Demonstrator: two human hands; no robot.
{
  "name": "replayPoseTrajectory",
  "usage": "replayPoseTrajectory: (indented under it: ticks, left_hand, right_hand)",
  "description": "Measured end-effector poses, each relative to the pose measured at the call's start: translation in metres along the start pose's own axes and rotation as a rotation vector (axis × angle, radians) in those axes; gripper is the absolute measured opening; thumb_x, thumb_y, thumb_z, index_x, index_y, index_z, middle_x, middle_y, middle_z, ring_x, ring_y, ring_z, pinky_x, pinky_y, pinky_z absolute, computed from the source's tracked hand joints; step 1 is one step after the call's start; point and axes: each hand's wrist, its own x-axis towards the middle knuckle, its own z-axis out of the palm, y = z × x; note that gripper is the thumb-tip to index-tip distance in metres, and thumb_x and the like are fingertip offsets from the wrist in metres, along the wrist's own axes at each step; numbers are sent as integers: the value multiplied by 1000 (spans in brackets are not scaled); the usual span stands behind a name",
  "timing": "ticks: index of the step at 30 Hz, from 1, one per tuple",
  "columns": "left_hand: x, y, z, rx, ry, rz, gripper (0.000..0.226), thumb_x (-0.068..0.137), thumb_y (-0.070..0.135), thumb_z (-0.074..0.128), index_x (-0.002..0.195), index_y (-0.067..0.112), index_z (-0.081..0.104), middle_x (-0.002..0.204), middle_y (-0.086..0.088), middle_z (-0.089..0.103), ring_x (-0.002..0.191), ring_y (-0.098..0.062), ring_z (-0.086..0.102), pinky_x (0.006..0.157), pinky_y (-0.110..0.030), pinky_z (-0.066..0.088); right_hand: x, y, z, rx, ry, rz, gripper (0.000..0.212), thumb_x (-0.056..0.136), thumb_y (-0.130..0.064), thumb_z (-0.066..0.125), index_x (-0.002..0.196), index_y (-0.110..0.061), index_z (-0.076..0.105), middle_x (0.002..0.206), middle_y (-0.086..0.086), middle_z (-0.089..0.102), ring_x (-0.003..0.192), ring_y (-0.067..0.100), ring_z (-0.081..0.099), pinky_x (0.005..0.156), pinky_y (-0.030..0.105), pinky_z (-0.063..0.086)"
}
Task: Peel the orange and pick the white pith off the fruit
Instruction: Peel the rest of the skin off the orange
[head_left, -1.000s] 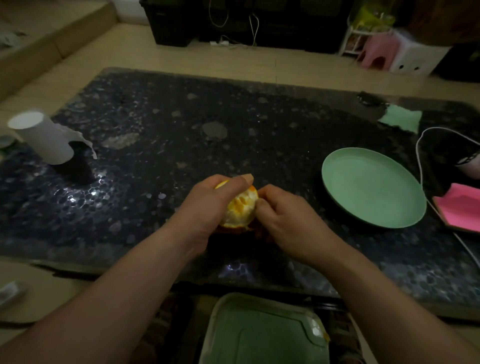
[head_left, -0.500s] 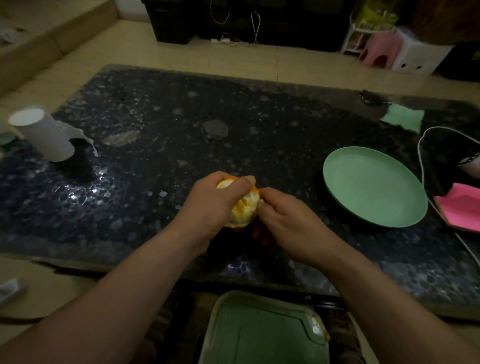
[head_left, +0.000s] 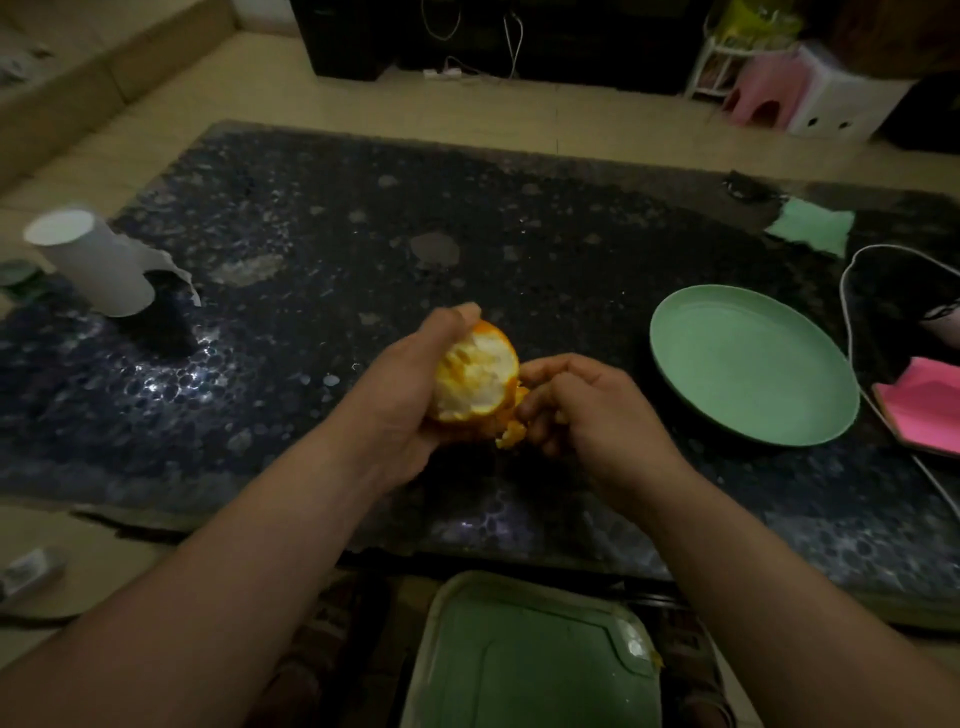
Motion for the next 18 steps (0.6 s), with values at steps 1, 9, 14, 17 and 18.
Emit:
replayPoseTrajectory:
  ticks: [1,9,14,17,18]
  left_hand:
    - [0,3,-2,-33,1,-33,30,97,46,66,106,18,70,85,-7,77,73,-22,75,58,-33,60]
    - [5,-4,-4,-32,10,-104,38,95,52,68,110,18,70,86,-7,80,70,-21,78,66,-37,63]
    - [8,-3,-5,-35,-34,-77,36,95,52,68,107,18,71,94,-9,80,80,-23,78,78,-43,65]
    - [7,-2,-4,-12,-51,-71,44,92,54,70,114,16,71,99,-11,80,84,-24,78,87,-48,65]
    - [7,-2,-4,-1,-53,-65,49,91,55,72,119,15,71,101,-11,80,85,-25,78,85,-49,65]
  right_hand:
    - [3,1,-3,-5,3,9,28,104,-4,45,110,-10,71,78,5,74,59,13,65,52,23,48]
    - [13,15,0,-711,142,-360,20,105,-30,60,109,-27,79,121,-12,68,118,8,59,102,29,44]
    - [-5,1,-2,-261,-67,-158,23,103,-52,59,108,-34,73,95,-11,77,86,5,73,79,28,59]
    - [-5,3,-2,-289,-119,-163,27,101,-51,61,122,-36,68,97,-6,78,85,11,75,78,38,60]
    - [-5,2,-2,-286,-141,-164,29,102,-49,60,126,-34,67,98,-5,78,85,13,75,77,36,59]
